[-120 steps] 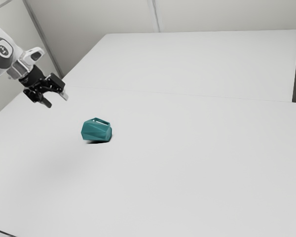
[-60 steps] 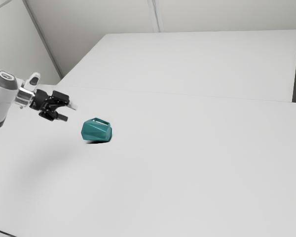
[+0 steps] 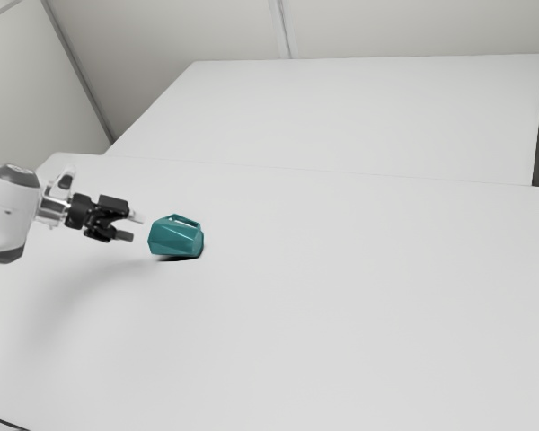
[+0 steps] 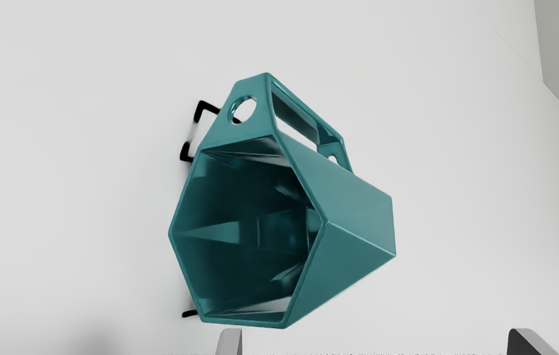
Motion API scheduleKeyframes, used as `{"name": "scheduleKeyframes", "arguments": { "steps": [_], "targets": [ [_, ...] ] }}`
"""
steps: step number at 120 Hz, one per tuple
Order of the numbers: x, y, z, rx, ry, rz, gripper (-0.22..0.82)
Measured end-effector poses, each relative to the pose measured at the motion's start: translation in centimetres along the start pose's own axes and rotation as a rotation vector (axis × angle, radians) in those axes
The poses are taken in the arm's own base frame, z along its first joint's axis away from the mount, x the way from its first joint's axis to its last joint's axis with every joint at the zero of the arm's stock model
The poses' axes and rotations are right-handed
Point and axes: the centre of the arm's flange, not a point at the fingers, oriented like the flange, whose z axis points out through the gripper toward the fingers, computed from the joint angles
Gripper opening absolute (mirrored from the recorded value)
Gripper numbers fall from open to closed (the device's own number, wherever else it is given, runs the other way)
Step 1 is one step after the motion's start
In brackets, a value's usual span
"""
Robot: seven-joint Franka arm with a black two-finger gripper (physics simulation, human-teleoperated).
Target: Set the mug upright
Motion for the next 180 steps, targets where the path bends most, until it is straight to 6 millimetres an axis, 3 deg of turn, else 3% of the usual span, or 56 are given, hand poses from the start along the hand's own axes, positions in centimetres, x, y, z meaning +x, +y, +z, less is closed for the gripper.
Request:
{"name": "scheduleKeyframes", "arguments": {
  "steps": [46,159,180],
  "targets": [
    [1.3,-1.1,2.1,-0.020,-0.025,0.076,0.59],
    [2.3,0.4,6.2,-0.053,-0.070,0.160,0.58],
    [2.3,0.5,6.2,-0.054,-0.069,0.165,0.45]
  ]
}}
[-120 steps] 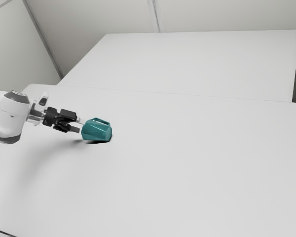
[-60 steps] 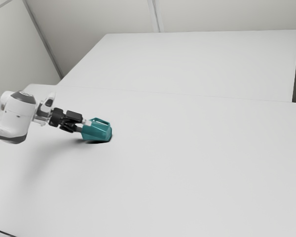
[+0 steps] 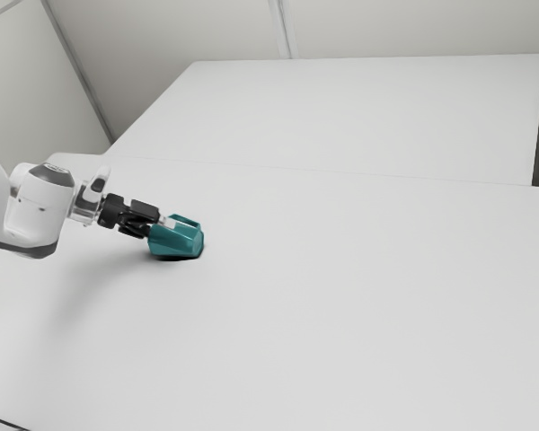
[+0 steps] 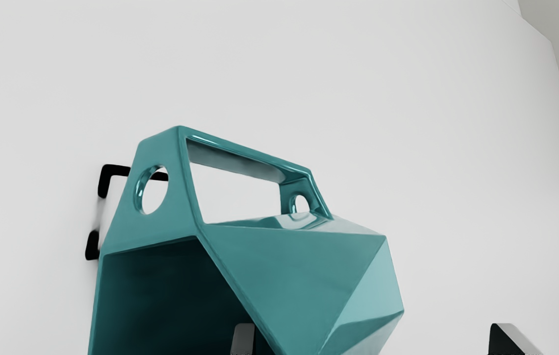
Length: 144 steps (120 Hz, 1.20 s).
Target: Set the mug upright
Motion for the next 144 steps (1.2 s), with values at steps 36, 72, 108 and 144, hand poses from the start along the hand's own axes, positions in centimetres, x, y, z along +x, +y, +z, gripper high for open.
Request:
{"name": "scheduleKeyframes", "arguments": {
  "steps": [36,72,108,144],
  "targets": [
    [0.3,0.5,-0.3,0.001,0.005,0.013,0.21],
    [0.8,1.5,-0.3,0.000,0.005,0.033,-0.07],
    [1.9,4.1,-1.0,0.018,0.013,0.083,-0.16],
    [4.3,12.8,-2.3,0.136,-0.079,0.262,-0.18]
  ]
}}
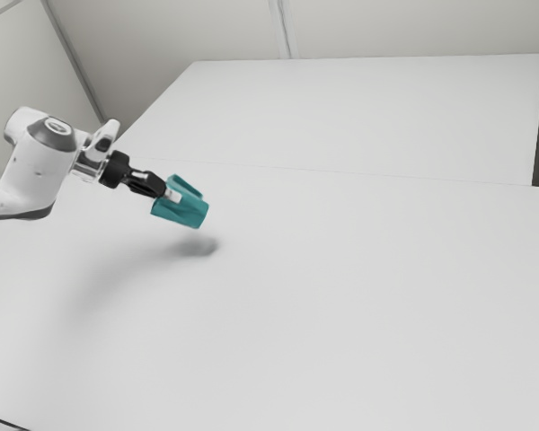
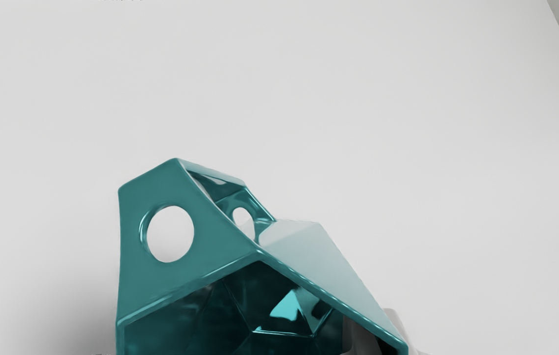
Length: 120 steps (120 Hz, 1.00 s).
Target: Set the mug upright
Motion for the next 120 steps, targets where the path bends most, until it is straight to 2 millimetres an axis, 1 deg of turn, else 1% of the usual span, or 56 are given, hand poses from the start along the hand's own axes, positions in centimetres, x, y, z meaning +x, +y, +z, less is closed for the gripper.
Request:
{"name": "scheduleKeyframes", "arguments": {
  "steps": [19,32,46,69,80,96,120],
  "targets": [
    [1.8,4.7,0.6,0.099,-0.151,0.128,-0.18],
    [2.5,7.7,0.9,0.165,-0.233,0.189,-0.18],
    [2.1,10.0,2.0,0.218,-0.291,0.217,-0.18],
    [1.1,14.0,2.5,0.303,-0.342,0.250,-0.18],
    [0.6,14.6,2.1,0.345,-0.356,0.240,-0.18],
    [-1.8,14.6,2.8,0.386,-0.381,0.200,-0.18],
    [-2.8,16.5,3.6,0.467,-0.404,0.205,-0.18]
  ]
}}
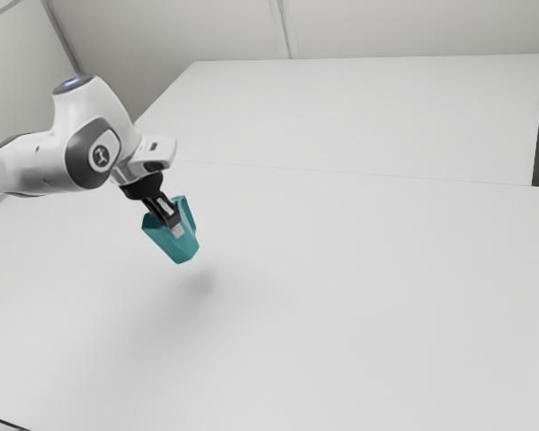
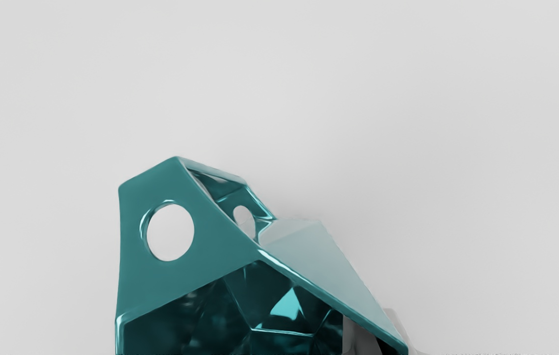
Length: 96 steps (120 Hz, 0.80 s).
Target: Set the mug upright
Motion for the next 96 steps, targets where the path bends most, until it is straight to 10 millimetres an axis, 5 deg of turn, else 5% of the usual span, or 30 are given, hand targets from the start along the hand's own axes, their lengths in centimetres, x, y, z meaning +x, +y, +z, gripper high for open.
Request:
{"name": "scheduleKeyframes", "arguments": {
  "steps": [56,96],
  "targets": [
    [-0.3,4.5,3.4,0.108,-0.039,-0.047,-0.18],
    [-1.1,5.7,6.4,0.137,-0.056,-0.111,-0.18]
  ]
}}
